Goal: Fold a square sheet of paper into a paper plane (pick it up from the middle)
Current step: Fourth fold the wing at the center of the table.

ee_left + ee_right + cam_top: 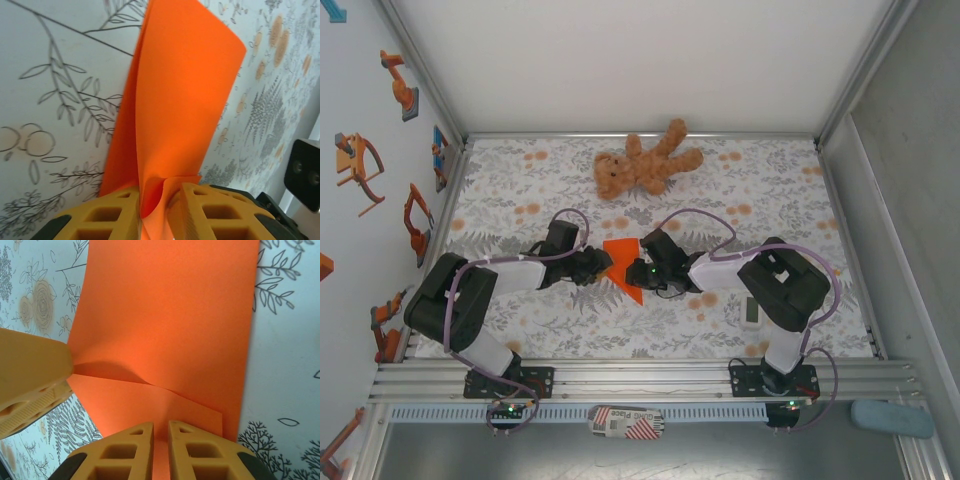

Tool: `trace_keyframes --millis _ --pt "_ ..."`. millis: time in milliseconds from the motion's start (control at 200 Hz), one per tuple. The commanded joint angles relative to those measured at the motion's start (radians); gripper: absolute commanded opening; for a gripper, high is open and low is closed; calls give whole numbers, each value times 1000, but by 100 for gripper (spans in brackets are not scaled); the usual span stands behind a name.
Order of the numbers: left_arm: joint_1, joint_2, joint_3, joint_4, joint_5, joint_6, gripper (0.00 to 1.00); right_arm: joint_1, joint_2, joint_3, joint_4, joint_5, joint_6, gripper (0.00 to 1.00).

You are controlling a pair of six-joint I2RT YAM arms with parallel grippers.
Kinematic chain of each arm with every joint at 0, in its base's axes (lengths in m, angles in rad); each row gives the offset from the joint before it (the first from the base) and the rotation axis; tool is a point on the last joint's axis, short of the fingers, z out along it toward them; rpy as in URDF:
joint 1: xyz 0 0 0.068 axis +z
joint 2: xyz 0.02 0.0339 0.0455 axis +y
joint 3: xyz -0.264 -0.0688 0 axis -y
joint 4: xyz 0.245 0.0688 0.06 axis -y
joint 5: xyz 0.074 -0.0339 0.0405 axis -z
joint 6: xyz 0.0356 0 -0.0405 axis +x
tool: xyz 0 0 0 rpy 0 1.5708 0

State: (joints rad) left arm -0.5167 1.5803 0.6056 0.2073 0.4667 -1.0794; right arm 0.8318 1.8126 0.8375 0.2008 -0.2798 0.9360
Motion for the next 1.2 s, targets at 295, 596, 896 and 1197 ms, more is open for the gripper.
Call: trace_keyframes --millis 295,596,896,1197 --pt "-3 56 14 63 70 -10 26 -17 -7 -25 -13 2 3 15" --pt "-2 61 25 60 74 -12 11 -26 -48 -16 -22 3 -35 15" --pt "4 -39 42 -77 -48 -5 5 -28 -235 21 -218 190 -294 32" --pt "4 -91 101 -259 -220 -29 6 7 -317 -15 -199 320 -431 52"
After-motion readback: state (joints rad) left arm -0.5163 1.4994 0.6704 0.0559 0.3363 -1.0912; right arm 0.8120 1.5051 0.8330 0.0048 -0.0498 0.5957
